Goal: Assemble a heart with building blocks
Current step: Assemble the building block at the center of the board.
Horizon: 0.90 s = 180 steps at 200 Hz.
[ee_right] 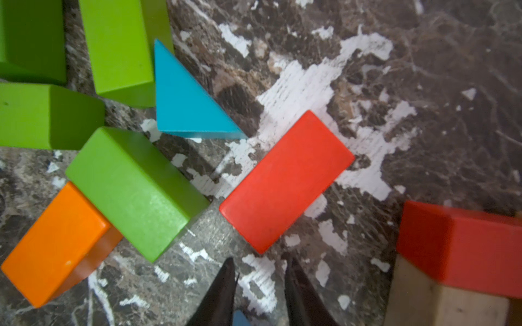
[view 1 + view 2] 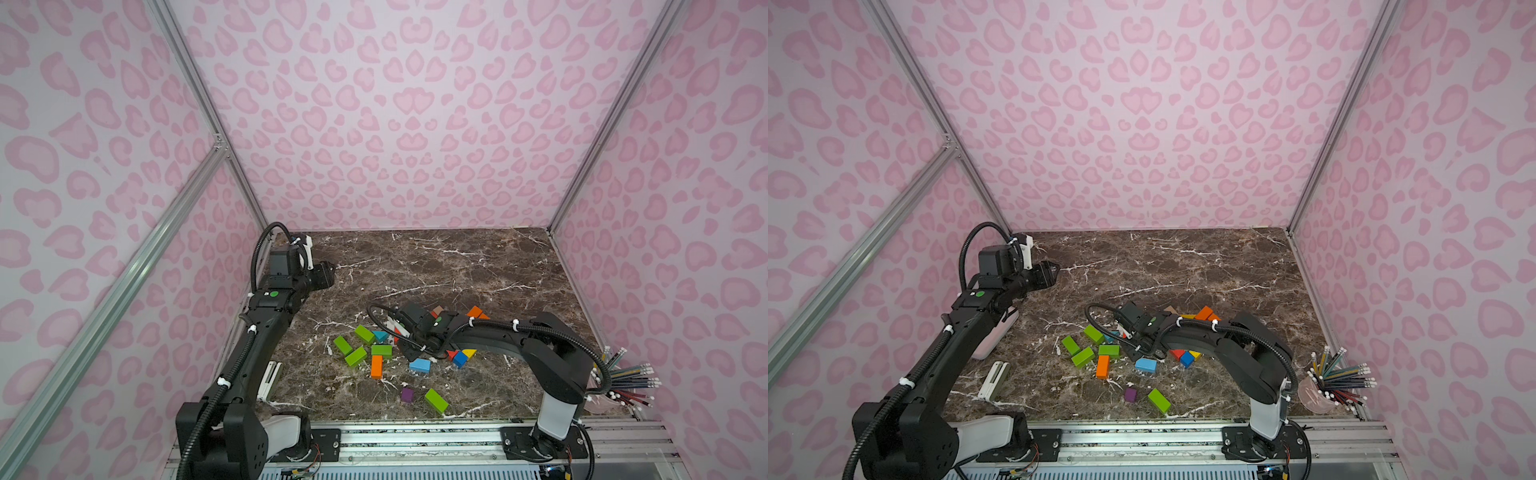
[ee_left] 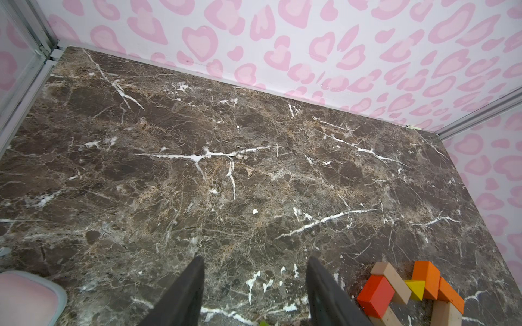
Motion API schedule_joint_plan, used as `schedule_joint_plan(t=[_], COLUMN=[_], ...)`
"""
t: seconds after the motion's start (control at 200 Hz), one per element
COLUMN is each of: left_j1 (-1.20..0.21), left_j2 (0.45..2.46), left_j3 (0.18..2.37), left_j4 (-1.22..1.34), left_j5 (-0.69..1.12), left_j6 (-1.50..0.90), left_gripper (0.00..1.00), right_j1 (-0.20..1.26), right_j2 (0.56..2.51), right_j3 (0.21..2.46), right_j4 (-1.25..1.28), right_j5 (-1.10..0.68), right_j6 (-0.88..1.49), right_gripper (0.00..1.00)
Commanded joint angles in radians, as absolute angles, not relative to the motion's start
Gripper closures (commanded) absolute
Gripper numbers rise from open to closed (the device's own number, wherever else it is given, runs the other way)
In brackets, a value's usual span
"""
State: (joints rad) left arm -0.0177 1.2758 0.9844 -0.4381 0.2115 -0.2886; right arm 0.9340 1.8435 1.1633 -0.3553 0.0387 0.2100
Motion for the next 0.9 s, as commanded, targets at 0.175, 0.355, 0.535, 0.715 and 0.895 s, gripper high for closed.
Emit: schedule_joint_plan(t=[0.175, 0.355, 0.535, 0.715, 0.895], left_j1=[-0.017, -0.018, -0.018, -0.018, -0.018], left_j2=[1.272, 1.273, 1.272, 1.272, 1.272], left_j3=[0.983, 0.983, 0.983, 0.983, 0.983], left_j4=[-0.397, -0.396, -0.398, -0.397, -0.396], left_j5=[0.216, 0.215, 0.215, 0.215, 0.217], left_j6=[-0.284, -0.284, -0.284, -0.285, -0.284], left_gripper=[0.40, 0.40, 0.40, 0.40, 0.40], right_j1=[0.937, 0.937, 0.938, 0.937, 0.937], right_j2=[1.881, 1.891, 1.899, 1.903, 1.901], right_j3=[1.210, 1.223, 1.235, 1.244, 1.242], right_j4=[-0.319, -0.319, -0.320, -0.328, -0.325], right_j5=[0.039, 0.037, 0.041, 0.049, 0.044], right_j6=[0.240, 0.263, 0.295, 0.320, 0.330], right_gripper=[0.69, 0.73, 0.74, 0.74, 0.74])
